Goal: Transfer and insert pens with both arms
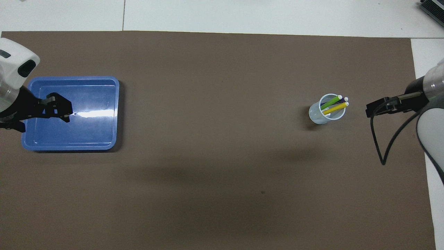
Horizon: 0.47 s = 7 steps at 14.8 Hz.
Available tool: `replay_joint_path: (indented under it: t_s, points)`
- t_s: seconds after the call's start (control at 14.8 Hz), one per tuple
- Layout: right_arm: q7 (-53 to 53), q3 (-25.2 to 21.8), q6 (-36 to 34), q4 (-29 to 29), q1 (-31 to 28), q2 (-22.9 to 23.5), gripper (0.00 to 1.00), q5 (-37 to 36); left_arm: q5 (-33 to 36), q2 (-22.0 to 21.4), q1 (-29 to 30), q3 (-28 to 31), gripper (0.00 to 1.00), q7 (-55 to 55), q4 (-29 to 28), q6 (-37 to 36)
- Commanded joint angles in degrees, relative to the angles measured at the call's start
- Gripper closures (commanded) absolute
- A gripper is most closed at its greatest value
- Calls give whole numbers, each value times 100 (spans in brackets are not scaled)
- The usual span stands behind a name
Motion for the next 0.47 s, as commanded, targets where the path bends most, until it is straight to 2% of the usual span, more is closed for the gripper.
replay_joint_path:
  t_s: [0.0, 0.2, 0.4]
  points:
    - [65, 9, -8, -128, -43, -108, 0, 94, 3, -450, 363, 21, 0, 741, -186, -309]
    - [65, 9, -7, -128, -43, -108, 0, 94, -33, -565, 365, -6, 0, 716, -468, 146]
    - [65, 9, -25, -128, -43, -108, 0, 94, -42, -635, 426, -6, 0, 673, -626, 217]
